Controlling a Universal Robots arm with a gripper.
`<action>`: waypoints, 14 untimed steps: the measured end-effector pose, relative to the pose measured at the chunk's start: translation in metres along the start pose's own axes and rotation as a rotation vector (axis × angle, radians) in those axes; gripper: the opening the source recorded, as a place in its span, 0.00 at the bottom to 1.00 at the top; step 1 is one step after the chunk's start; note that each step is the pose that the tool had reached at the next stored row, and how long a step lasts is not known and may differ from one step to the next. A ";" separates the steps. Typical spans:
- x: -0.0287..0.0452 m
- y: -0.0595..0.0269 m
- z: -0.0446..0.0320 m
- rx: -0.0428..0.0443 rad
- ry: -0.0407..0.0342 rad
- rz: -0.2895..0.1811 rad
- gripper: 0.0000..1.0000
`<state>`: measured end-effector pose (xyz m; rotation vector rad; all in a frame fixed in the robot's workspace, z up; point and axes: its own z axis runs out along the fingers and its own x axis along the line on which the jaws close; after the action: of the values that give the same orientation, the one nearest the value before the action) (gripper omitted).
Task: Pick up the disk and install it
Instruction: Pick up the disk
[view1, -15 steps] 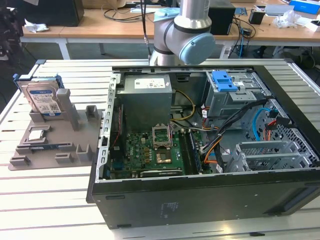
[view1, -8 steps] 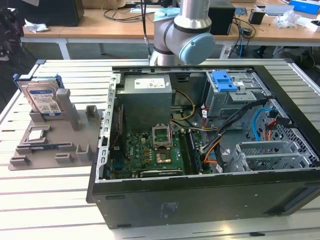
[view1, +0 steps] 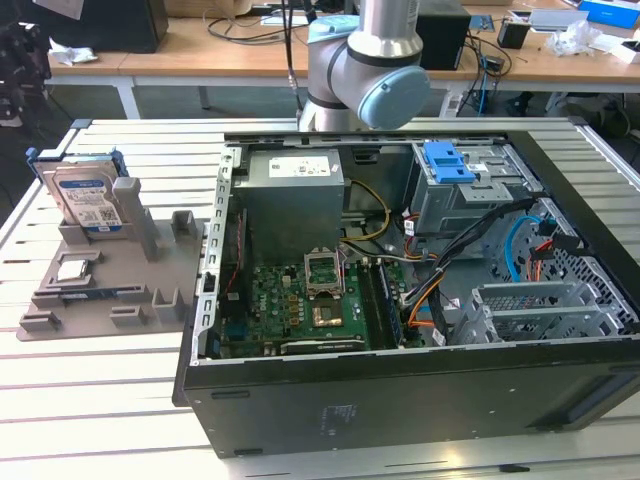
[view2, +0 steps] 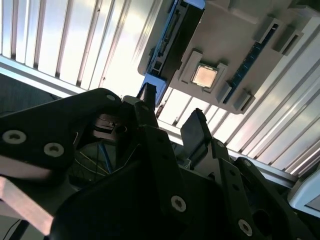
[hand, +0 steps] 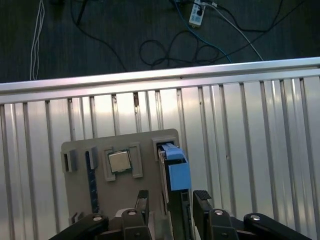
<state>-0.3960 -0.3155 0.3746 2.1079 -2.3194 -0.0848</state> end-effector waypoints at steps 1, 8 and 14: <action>-0.0002 -0.0001 0.0029 -0.0001 0.0000 0.000 0.48; -0.0016 -0.0008 0.0107 -0.0013 0.0046 -0.045 0.48; -0.0020 -0.0010 0.0128 -0.0024 0.0069 -0.078 0.48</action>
<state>-0.3953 -0.3131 0.3618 2.1935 -2.2323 -0.0805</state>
